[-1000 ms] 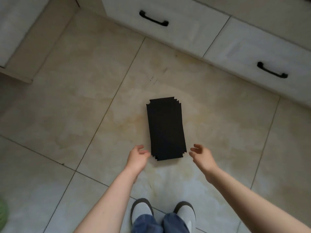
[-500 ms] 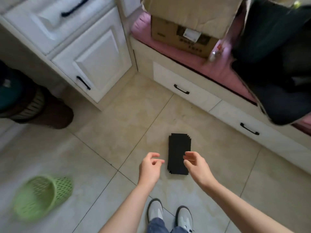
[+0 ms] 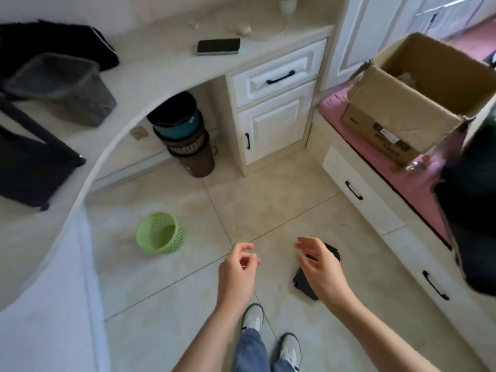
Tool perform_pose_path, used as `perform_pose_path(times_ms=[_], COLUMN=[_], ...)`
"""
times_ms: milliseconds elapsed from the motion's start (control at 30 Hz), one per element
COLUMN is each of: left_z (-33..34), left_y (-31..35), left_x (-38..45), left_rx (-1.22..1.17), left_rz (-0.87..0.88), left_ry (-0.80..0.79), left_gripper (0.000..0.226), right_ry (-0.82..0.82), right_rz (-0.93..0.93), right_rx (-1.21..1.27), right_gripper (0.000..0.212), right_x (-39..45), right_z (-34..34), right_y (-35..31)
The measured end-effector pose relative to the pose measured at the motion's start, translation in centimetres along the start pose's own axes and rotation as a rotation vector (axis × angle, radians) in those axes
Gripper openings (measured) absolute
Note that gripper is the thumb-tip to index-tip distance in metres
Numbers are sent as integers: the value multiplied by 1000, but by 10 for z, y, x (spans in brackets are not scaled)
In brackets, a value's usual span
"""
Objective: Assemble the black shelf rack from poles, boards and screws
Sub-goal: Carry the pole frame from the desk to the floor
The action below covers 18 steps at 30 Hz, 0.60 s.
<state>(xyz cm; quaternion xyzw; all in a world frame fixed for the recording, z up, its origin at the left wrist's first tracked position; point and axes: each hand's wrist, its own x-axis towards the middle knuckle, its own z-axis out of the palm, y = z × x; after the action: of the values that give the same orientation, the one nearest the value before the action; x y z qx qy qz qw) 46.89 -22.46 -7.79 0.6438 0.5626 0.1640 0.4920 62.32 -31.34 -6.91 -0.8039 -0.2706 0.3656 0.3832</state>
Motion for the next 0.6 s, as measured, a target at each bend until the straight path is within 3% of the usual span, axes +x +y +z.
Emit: perform_pose_path(times_ms=[333, 600], left_z=[-106, -181], left_y=[-3, -13], left_x=[-113, -126], left_rx=[-198, -265], left_rz=[-84, -115], left_ry=[430, 595], left_gripper=[24, 16], right_ry=[-248, -383], right_rz=[-229, -337], right_rx=[-103, -161], right_gripper=[30, 29], right_x=[-63, -81], right_z=[32, 98], right_y=[-87, -159])
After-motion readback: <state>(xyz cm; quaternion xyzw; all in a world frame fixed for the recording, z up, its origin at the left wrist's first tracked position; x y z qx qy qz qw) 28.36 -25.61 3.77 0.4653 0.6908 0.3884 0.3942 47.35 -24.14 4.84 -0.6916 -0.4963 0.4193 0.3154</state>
